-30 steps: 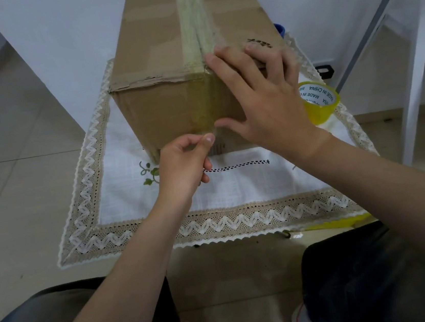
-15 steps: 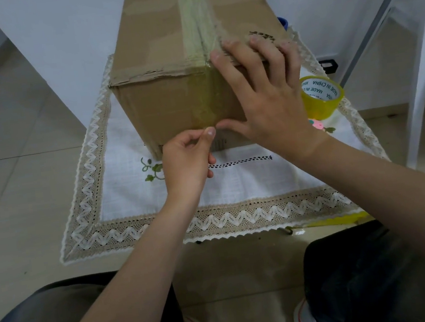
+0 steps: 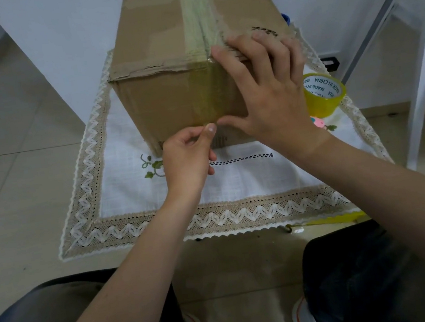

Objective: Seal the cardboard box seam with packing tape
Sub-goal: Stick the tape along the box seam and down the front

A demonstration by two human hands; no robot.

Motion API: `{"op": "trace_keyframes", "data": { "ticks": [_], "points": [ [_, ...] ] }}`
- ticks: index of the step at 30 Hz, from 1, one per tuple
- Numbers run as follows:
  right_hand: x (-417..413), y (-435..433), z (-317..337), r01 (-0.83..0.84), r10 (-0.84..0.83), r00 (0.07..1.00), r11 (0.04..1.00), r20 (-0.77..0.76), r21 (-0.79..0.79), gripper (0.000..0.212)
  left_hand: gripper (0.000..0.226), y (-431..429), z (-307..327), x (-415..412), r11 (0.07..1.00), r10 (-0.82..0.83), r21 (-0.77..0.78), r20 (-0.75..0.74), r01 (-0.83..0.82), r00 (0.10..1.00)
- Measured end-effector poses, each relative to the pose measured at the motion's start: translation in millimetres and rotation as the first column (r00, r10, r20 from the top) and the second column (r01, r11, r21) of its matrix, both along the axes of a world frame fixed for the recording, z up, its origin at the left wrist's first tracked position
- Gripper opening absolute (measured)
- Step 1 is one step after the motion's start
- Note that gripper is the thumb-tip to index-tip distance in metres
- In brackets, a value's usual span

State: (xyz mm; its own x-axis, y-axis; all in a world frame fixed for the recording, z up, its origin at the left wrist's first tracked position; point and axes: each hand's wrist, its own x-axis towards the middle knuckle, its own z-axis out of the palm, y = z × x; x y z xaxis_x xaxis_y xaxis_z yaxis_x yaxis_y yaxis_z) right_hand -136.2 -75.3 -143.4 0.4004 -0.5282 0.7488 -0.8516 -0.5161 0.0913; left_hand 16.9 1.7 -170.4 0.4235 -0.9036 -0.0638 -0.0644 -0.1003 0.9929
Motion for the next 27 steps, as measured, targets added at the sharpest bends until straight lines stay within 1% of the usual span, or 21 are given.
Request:
{"op": "trace_keyframes", "data": {
  "ticks": [2,3,6,8,10,13,14,15,17,18,21,22,23,26,27],
  "points": [
    [2,2,3,-0.003,0.003,1.0,1.0,0.007,0.014,0.096,0.012,0,0,0,1.0,-0.002,0.005,-0.009,0.002,1.0],
    [4,4,6,-0.017,0.016,0.999,0.999,0.041,0.027,0.09,0.012,0,0,0,1.0,-0.002,0.005,-0.008,0.002,1.0],
    [15,8,19,-0.027,0.006,0.972,0.996,0.235,0.087,0.063,0.013,0,0,1,1.0,-0.002,0.002,0.002,0.002,1.0],
    [21,6,26,0.014,-0.05,0.957,0.992,0.287,0.127,0.058,0.012,0,-1,0,1.0,-0.001,0.002,-0.001,0.001,1.0],
    [21,4,24,0.05,-0.083,0.967,0.989,0.242,0.141,0.068,0.012,0,-1,0,1.0,0.0,-0.001,-0.002,0.0,1.0],
    [16,5,15,0.109,-0.118,0.99,0.987,0.071,0.114,0.099,0.012,-1,-1,1,1.0,-0.001,0.0,0.005,0.001,1.0],
    [16,6,13,0.126,-0.13,0.991,0.987,0.04,0.104,0.105,0.012,-1,-1,0,1.0,-0.002,0.002,0.007,0.002,1.0],
    [16,6,13,0.132,-0.136,0.99,0.986,0.026,0.103,0.107,0.012,-1,-1,0,1.0,-0.002,0.004,0.006,0.002,1.0],
    [17,8,16,0.125,-0.129,0.991,0.985,0.031,0.116,0.104,0.013,-2,-1,0,1.0,-0.001,0.009,0.003,0.001,1.0],
    [19,9,18,0.114,-0.122,0.991,0.986,0.056,0.124,0.1,0.013,-2,-1,0,1.0,-0.003,0.012,0.0,0.003,1.0],
    [25,9,27,0.074,-0.107,0.972,0.985,0.21,0.157,0.077,0.014,0,1,1,1.0,-0.009,0.017,0.002,0.009,1.0],
    [27,8,28,0.075,-0.113,0.965,0.984,0.236,0.165,0.075,0.014,0,1,1,1.0,-0.009,0.018,0.001,0.009,1.0],
    [28,7,27,0.086,-0.124,0.966,0.982,0.228,0.17,0.077,0.014,0,1,1,1.0,-0.009,0.019,0.0,0.009,1.0],
    [27,7,18,0.138,-0.15,0.985,0.981,0.085,0.135,0.1,0.017,-2,2,1,0.999,-0.005,0.032,0.01,0.005,1.0],
    [26,7,16,0.147,-0.154,0.986,0.982,0.055,0.12,0.104,0.018,-2,1,2,0.999,-0.007,0.034,0.017,0.006,1.0]
  ]
}}
